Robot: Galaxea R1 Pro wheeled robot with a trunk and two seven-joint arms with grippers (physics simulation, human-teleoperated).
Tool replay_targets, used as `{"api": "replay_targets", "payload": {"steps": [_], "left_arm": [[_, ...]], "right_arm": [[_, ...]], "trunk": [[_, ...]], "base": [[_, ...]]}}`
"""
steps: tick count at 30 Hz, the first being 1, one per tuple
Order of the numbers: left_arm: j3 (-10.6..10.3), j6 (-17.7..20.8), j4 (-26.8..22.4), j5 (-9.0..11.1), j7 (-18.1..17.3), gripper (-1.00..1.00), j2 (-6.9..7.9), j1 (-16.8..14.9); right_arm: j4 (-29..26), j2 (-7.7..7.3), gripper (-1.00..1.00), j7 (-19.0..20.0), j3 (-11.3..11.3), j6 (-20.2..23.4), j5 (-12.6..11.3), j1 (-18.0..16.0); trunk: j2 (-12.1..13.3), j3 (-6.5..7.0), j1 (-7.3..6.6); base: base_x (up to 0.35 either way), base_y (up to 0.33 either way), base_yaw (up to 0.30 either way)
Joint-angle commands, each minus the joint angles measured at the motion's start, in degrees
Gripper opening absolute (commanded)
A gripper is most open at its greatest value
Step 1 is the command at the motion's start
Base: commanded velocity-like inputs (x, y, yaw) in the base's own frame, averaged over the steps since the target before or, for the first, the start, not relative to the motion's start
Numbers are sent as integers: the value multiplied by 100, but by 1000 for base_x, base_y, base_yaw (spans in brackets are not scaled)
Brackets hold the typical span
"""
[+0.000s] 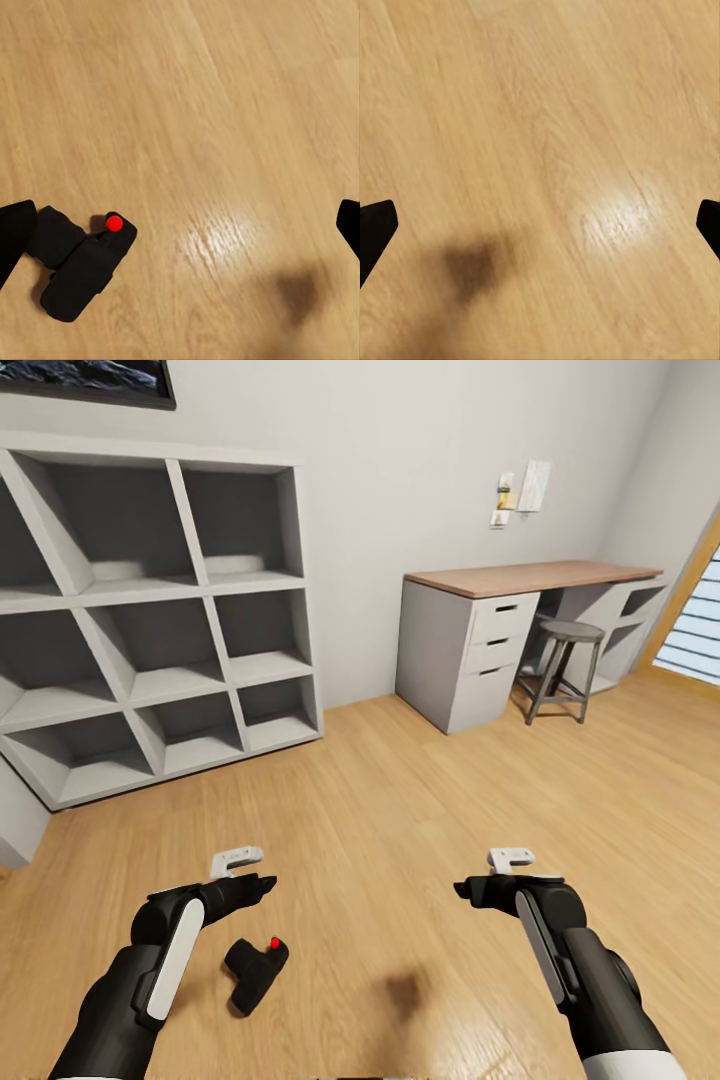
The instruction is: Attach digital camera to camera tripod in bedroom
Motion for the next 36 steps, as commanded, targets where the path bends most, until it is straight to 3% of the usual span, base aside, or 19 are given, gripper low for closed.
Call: {"api": "replay_targets", "payload": {"steps": [1, 28, 31, 35, 36], "left_arm": [[10, 29, -5, 49, 26, 100, -4, -3], [10, 29, 4, 49, 26, 100, -4, -3], [10, 29, -2, 49, 26, 100, -4, -3], [8, 29, -11, 50, 26, 100, -4, -3], [9, 29, -13, 50, 26, 100, -4, -3]], "right_arm": [[-5, 0, 100, 25, -3, 24, 3, -3], [-50, -3, 100, 22, -12, 354, 41, -3], [-205, 12, 100, 39, -16, 325, -30, -3], [-930, 51, 100, 152, -93, 135, -54, -3], [-1075, 63, 100, 151, -127, -88, -55, -3]], "trunk": [[-4, -28, 1], [-40, -626, 71], [-44, -693, 78], [-49, -781, 89], [-51, -803, 91]], "base": [[0, 0, 0], [0, 0, 0], [0, 0, 0], [0, 0, 0], [0, 0, 0]]}}
